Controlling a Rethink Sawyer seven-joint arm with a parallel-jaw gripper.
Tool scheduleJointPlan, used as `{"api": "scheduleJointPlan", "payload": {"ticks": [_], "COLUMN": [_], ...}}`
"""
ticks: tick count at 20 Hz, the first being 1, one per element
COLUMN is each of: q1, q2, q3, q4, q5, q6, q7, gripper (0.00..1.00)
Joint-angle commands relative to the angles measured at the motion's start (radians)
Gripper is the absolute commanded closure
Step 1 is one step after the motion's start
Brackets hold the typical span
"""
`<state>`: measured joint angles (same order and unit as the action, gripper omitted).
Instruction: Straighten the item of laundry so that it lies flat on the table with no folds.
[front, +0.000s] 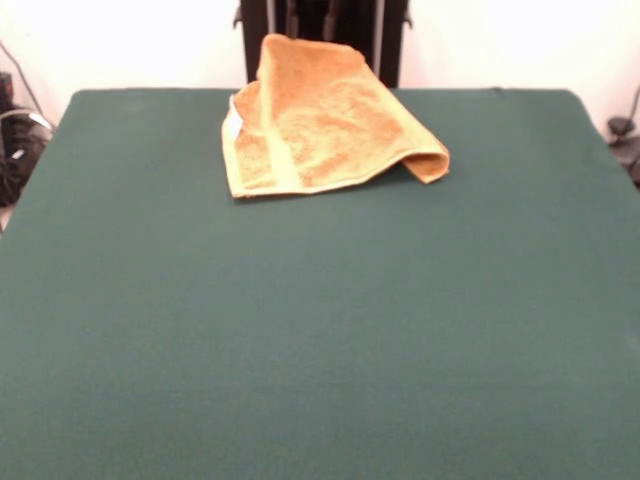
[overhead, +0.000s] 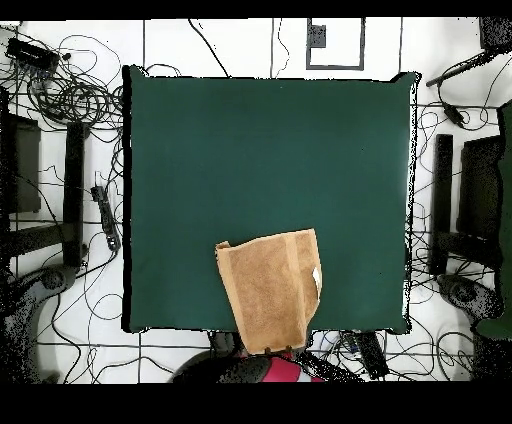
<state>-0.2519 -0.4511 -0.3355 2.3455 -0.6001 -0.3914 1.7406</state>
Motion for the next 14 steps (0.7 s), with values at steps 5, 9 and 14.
{"api": "scheduleJointPlan", "payload": {"ticks": [5, 9, 14], "q1": [-0.035, -0.029, -0.030], "q2": [0.024, -0.022, -0.105], "q3": [0.215, 0.223, 0.257], "q4": [-0.197, -0.179, -0.170], "q5": [0.088, 0.096, 0.112], "q6": [0.247, 0.291, 0.378], "q7": [0.110, 0.118, 0.107], "gripper": [0.00, 0.00, 0.00]}}
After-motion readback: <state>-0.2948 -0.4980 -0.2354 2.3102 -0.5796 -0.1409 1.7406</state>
